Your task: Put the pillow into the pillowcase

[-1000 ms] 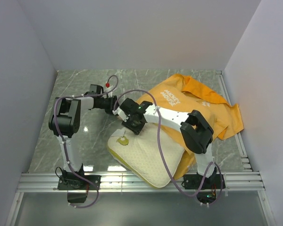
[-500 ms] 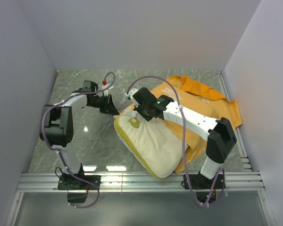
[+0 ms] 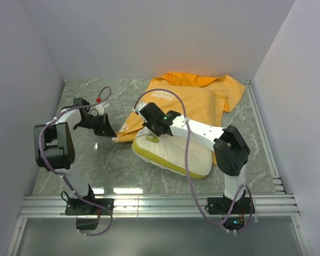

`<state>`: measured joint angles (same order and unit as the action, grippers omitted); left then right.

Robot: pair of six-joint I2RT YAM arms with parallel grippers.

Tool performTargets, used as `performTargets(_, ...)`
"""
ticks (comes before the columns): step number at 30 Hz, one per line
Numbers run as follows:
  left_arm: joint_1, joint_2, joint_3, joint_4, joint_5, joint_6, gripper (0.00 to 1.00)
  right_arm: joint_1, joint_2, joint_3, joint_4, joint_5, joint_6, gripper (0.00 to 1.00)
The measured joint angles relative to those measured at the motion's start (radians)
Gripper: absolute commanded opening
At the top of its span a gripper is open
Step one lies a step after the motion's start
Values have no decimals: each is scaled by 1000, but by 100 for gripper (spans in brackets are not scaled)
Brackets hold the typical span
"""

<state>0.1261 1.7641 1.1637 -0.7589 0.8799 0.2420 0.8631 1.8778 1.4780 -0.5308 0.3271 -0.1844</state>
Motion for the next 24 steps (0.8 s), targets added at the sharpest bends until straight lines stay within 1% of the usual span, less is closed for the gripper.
performTargets(1,4,11,-13,2,-6,8,11,2,17,29,-18,-23,0,5)
performTargets(2,8,23,-21,2,-10,14,22,5,34,62,-41,-56,0,14)
performTargets(3,12,38,-27,0,-13,24,42,6,43,90,-66,-95,4,32)
performTargets(5,27,43,-34,-6,-6,37,55,5,42,124,-114,-185,10,50)
performTargets(6,38,38,-35,-5,3,42,62,2,25,124,-130,-235,18,64)
performTargets(7,52,25,-37,-2,10,47,66,-3,-2,115,-144,-285,29,70)
performTargets(8,66,6,-37,4,16,49,70,-10,-33,102,-155,-330,35,73)
performTargets(9,79,-27,-39,15,16,53,75,-27,-93,66,-154,-391,47,77)
performTargets(10,89,-64,-41,29,13,53,79,-45,-148,36,-159,-431,55,77)
performTargets(12,97,-196,-51,77,-6,53,84,-129,-300,-33,-170,-537,79,80)
performTargets(14,64,-328,-61,132,-39,57,86,-263,-459,-92,-167,-615,111,80)
performTargets(15,29,-393,-62,158,-62,62,93,-341,-526,-113,-166,-647,127,80)
performTargets(16,-22,-445,-66,186,-96,71,94,-422,-587,-136,-162,-661,148,80)
performTargets(17,-103,-494,-72,220,-132,71,95,-496,-632,-162,-160,-669,166,80)
performTargets(18,-199,-531,-82,255,-182,69,99,-563,-665,-199,-156,-679,179,80)
performTargets(19,-323,-556,-95,294,-244,66,99,-621,-689,-243,-157,-686,192,80)
performTargets(20,-423,-565,-106,323,-286,58,99,-660,-703,-277,-168,-687,199,80)
performTargets(22,-649,-544,-121,377,-414,25,99,-771,-689,-345,-193,-684,217,80)
performTargets(24,-839,-481,-117,434,-532,-31,99,-872,-619,-393,-211,-678,230,79)
